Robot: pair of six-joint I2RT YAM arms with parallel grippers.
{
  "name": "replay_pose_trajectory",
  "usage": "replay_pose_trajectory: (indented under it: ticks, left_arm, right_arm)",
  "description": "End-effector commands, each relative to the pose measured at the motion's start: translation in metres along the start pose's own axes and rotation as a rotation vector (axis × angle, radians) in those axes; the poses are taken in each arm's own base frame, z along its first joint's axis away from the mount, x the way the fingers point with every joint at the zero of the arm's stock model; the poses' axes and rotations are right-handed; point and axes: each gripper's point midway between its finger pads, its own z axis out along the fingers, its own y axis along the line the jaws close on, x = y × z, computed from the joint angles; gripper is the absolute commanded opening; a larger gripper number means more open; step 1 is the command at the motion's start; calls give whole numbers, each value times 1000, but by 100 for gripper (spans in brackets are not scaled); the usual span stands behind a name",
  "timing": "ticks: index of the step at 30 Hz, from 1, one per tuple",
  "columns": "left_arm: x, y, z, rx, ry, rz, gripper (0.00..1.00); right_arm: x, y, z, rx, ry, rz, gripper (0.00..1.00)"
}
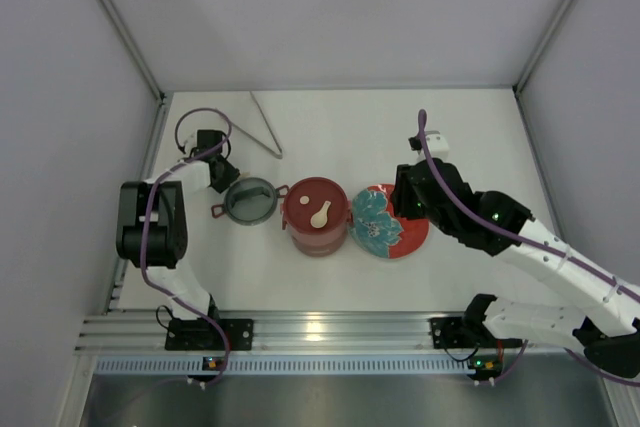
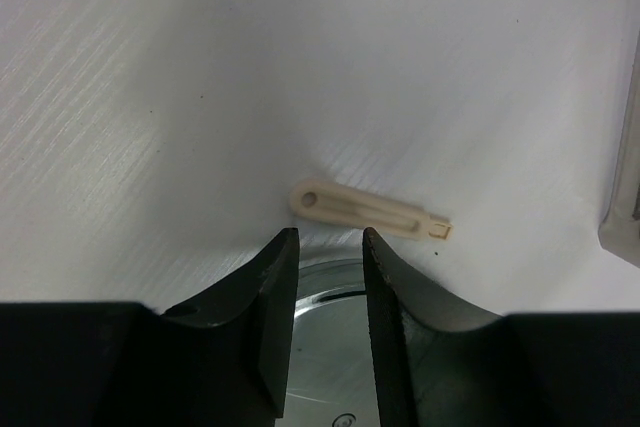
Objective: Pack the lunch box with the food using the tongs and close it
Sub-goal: Pick up the utensils from the center of the board.
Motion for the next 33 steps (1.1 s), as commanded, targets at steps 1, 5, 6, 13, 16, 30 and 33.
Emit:
replay_pose_trajectory:
  ticks: [1,5,6,13,16,30,33]
  left_arm:
    - [-19,-12,4,15,-46,-23,38]
    - [-27,-17,10,4,-60,-34,38]
    - [-32,-21,10,12,-70,-40,38]
    - [-42,-36,23,20,-74,-48,38]
    - [-48,-42,28,21,-76,-50,37]
    - [-41,-30,40,-67,-9,56,36]
    - [-33,-26,36,-67,13,71,35]
  right_arm:
    - [-9,-3,-6,-3,-31,12,33]
    - [-12,-4,-7,2,-37,13,34]
    - [-12,-4,-7,1,-38,10,34]
    - [-16,-6,-9,11,-45,5,34]
    - [-17,-7,-8,16,-41,1,34]
    - [-16,-11,-6,26,-45,7,34]
    - [-14,-11,-6,21,-44,9,34]
